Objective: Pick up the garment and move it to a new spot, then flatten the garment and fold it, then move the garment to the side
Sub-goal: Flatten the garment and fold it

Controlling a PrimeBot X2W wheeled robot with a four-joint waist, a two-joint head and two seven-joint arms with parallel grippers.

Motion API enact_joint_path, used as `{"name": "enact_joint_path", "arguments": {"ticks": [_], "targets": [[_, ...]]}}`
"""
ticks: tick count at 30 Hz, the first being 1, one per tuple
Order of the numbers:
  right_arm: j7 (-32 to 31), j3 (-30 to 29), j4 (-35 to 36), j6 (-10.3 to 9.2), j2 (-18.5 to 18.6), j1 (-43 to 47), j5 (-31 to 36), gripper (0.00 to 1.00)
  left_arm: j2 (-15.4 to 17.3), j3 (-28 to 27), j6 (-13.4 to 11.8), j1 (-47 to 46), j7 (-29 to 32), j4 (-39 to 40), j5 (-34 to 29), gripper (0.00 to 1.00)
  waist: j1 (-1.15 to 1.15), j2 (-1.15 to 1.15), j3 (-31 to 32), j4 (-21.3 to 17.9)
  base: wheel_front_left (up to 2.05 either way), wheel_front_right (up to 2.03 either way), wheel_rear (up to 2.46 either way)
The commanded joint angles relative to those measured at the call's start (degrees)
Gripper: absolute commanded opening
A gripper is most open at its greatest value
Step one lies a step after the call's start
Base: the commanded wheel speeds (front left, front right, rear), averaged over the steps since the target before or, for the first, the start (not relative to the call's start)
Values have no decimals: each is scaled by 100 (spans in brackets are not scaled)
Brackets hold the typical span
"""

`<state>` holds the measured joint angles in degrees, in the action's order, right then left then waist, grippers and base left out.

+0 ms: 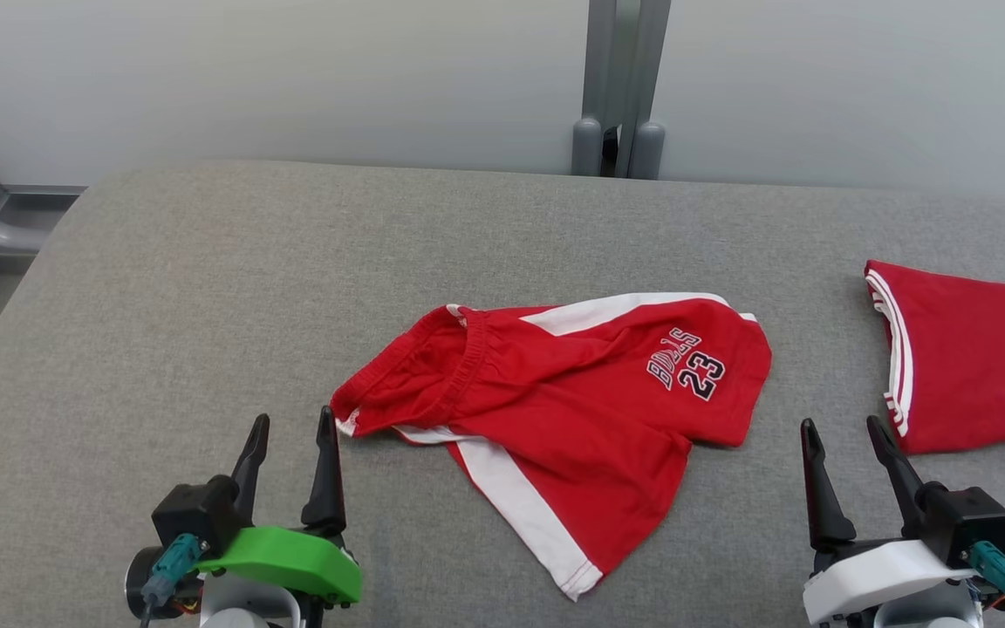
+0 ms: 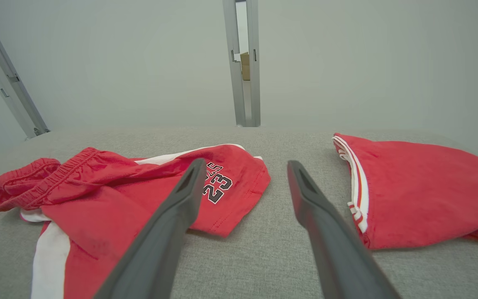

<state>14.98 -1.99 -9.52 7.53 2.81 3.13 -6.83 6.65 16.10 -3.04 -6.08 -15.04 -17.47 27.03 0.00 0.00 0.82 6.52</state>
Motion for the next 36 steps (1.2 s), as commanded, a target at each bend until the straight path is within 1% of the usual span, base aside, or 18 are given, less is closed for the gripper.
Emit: {"name": "enact_joint_path", "arguments": {"ticks": [1, 13, 19, 26, 30, 36], "targets": [[20, 8, -19, -9, 17, -17, -4, 100, 3, -3, 9, -21, -17, -21, -80, 100, 0, 0, 5, -5, 0, 0, 0], [24, 25, -7, -9, 17, -10, -11, 100, -14, 13, 32, -109, -16, -51, -115, 100, 0, 0, -1, -2, 0, 0, 0], [-97, 380, -192, -9, 16, 35, -175, 100, 39, -125, -42, -76, -16, 83, -78, 100, 0, 0, -11, 38, 0, 0, 0], [-453, 959, -723, -9, 18, -143, -115, 100, 189, -312, -107, 116, -16, 381, -64, 100, 0, 0, -70, 188, 0, 0, 0], [-586, 1098, -1153, -9, 18, -330, -163, 100, 212, -344, -120, 158, -13, 515, -26, 100, 0, 0, -108, 324, 0, 0, 0], [-683, 1173, -2059, -9, 16, -849, -211, 100, 229, -291, -136, 195, 16, 684, -40, 100, 0, 0, -193, 585, 0, 0, 0]]}}
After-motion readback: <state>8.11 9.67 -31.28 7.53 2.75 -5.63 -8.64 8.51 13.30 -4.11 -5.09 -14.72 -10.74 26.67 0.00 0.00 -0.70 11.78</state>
